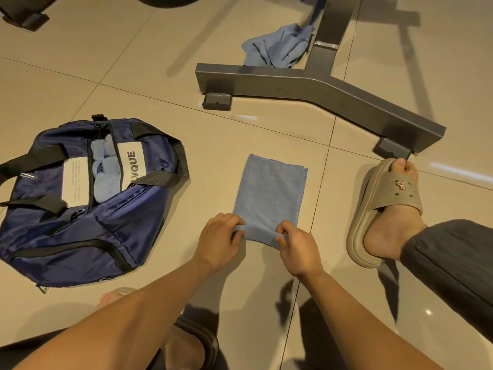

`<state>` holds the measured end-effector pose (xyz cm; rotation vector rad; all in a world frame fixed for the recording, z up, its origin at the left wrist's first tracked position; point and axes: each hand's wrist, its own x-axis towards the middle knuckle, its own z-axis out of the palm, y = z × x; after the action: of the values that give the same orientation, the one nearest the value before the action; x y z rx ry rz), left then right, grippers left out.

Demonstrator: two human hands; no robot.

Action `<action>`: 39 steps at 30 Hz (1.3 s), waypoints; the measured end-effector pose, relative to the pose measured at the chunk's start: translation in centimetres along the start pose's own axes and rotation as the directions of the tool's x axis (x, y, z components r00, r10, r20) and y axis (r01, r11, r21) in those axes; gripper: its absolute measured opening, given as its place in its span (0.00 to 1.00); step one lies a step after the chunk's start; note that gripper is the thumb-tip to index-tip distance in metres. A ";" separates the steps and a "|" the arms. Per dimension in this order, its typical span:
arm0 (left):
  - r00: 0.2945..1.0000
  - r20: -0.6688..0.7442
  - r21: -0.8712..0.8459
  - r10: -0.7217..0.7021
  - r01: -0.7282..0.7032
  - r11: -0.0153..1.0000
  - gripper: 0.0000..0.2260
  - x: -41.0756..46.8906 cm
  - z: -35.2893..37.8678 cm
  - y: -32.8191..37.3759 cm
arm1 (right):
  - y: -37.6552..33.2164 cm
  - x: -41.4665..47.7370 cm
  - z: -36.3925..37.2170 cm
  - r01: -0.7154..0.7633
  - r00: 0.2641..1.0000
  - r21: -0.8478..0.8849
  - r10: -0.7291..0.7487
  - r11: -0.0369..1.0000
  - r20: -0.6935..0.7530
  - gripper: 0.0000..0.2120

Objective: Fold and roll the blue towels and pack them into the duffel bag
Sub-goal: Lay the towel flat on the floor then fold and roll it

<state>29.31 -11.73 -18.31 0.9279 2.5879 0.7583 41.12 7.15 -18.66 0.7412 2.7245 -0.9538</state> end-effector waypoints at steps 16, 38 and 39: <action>0.983 -0.156 0.013 -0.097 0.100 0.995 0.04 2.4 0.2 0.6 | -0.1 0.7 0.4 0.079 0.992 -0.239 -0.100 0.968 -0.079 0.07; 0.973 -0.115 0.211 0.202 -0.174 0.962 0.04 5.6 -0.5 0.8 | 0.2 3.9 -2.7 -0.021 1.000 -0.230 0.016 0.973 -0.023 0.10; 0.964 -0.129 0.209 0.233 -0.203 0.957 0.04 5.1 -0.3 0.4 | 0.1 4.3 -3.1 -0.045 0.999 -0.228 0.046 0.973 0.002 0.11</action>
<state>25.55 -8.19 -18.32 1.2796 2.7611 0.6621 37.49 10.84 -17.59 0.7506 2.7357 -0.6185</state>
